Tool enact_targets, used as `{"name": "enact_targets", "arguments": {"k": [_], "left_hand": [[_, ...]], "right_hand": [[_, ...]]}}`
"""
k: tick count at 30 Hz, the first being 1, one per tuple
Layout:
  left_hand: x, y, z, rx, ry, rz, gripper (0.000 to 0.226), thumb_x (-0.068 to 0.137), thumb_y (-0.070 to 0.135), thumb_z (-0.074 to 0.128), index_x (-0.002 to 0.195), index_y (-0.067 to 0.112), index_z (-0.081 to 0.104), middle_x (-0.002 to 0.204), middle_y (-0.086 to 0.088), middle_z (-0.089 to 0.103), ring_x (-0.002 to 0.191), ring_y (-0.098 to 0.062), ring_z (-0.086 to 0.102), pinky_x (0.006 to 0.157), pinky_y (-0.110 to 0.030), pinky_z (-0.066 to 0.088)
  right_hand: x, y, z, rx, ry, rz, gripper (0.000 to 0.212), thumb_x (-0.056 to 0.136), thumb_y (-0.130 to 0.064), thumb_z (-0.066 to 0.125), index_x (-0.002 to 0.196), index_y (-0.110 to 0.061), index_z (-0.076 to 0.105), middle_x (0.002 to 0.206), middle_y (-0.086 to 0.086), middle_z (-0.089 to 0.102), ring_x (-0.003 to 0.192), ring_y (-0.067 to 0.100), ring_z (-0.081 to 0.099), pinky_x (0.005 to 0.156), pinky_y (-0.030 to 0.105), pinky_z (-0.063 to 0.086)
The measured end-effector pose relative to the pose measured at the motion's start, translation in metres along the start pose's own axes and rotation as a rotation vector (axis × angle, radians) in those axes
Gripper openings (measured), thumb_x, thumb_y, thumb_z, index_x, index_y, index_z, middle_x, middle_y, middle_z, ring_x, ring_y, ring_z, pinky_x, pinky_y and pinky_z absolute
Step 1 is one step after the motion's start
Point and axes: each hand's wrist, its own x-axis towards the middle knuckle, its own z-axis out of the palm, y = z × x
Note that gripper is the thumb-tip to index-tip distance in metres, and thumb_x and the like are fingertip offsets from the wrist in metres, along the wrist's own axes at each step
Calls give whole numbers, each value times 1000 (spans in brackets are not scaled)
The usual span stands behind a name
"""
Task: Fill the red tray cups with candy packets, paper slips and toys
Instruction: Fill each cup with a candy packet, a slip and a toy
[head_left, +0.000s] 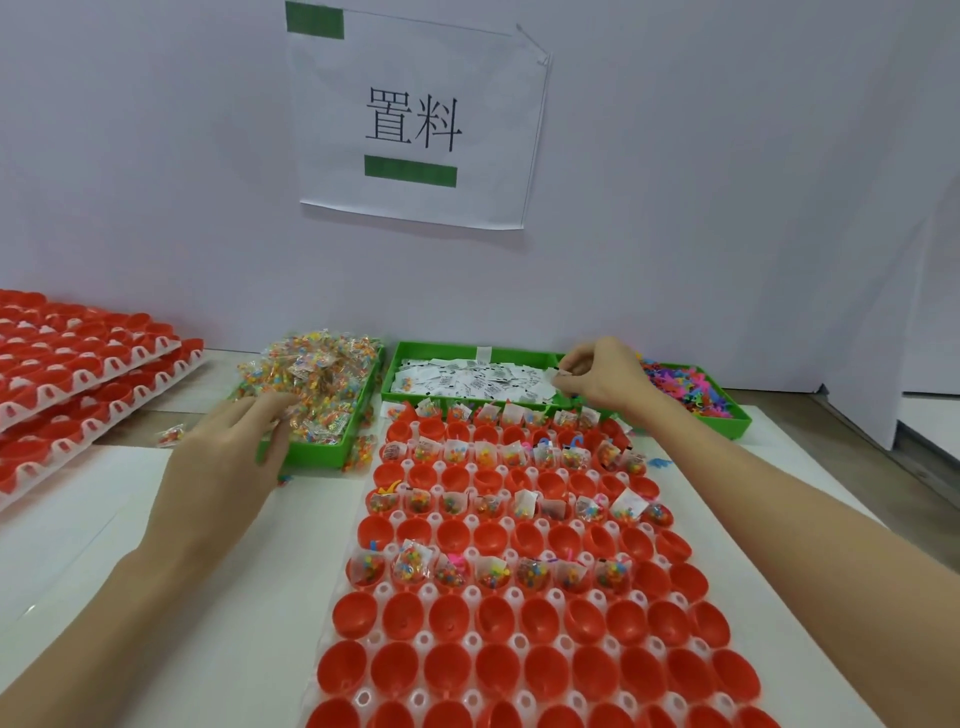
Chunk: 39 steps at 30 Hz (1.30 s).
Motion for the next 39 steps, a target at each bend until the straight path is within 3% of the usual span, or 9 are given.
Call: {"name": "enact_targets", "arguments": {"k": [5,9,12,16,18,21,26,32,39], "left_hand": [[5,4,-5,35,37,80,24,86,-4,72,109,3,75,99,-12,75,89,-37,65,80,-47,53],[1,12,-3,49,15,113,23,85,-4,74,107,3,76,97,-10,76,88,-36,65,73,-49,57],[0,14,-2,66,1,123,22,84,-4,74,106,1,76,94,-12,75,86,-38,64,71,-50,58],[3,25,-10,22,24,113,25,85,-4,74,109,2,77,93,-12,75,86,-35,64,77,-48,56],[6,38,-15,-117,31,46,29,86,-1,76,114,6,77,97,-7,75,88,-27,66,84,-37,54],[9,70,-26,-576,-46,-204,28,88,15,77,116,21,78,97,6,77,86,-10,72,83,-17,54],[1,124,-40,-1197,-315,-506,30,74,26,83,103,26,82,89,-9,80,83,-24,78,76,-19,59],[-7,144,-45,-1281,-500,-464,30,80,13,83,108,21,78,90,-12,79,83,-28,78,76,-23,59],[-12,149,-46,-1194,-574,-422,19,82,14,84,100,20,80,89,-9,78,84,-22,77,77,-24,60]], "right_hand": [[-21,8,-8,123,16,-28,15,96,-15,70,109,-6,74,83,9,78,74,12,76,50,12,48],[-22,11,-8,159,-10,-21,18,100,-11,63,113,-4,73,93,10,77,77,16,77,65,26,59],[-18,9,-5,165,13,-42,19,102,-11,58,118,-5,67,92,5,78,72,12,76,53,21,54],[-17,5,-3,149,99,-60,11,99,-17,65,105,-9,59,75,2,77,53,4,68,47,16,45],[-22,1,-5,199,90,-54,11,97,-16,68,101,-8,61,80,6,77,55,9,67,53,20,51],[-43,-10,-14,322,44,-52,13,94,-18,72,101,-8,68,81,6,78,60,8,65,61,25,52],[-119,-38,-23,467,-80,-115,12,91,-32,75,97,-21,76,81,0,78,63,5,63,58,16,50],[-193,-51,-15,524,-199,-169,24,95,-26,72,73,-17,72,61,-7,66,54,2,52,53,12,41],[-212,-42,2,427,-222,-199,28,96,-25,68,68,-23,67,59,-8,61,55,2,51,58,18,41]]}}
